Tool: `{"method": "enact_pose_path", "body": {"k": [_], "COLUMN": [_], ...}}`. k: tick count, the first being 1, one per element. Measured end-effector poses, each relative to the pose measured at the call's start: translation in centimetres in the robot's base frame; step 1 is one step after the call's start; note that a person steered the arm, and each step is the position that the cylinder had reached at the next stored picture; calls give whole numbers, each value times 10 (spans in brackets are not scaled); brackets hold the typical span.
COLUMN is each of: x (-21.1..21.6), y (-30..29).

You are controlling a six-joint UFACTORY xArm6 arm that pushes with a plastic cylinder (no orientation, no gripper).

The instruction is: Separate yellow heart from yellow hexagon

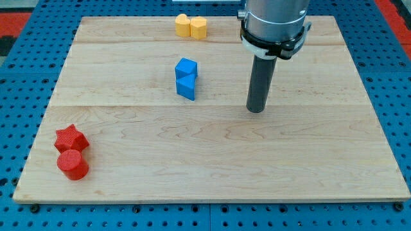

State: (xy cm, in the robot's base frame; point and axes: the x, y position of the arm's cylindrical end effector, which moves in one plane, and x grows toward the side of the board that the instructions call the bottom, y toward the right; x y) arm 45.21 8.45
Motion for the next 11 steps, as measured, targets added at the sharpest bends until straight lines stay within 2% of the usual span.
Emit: {"method": "enact_pose_path", "body": {"k": [2, 3, 4, 5, 7, 11], "x": [-5, -39, -97, -115, -221, -239], "y": [-1, 40, 86, 40, 11, -177]}}
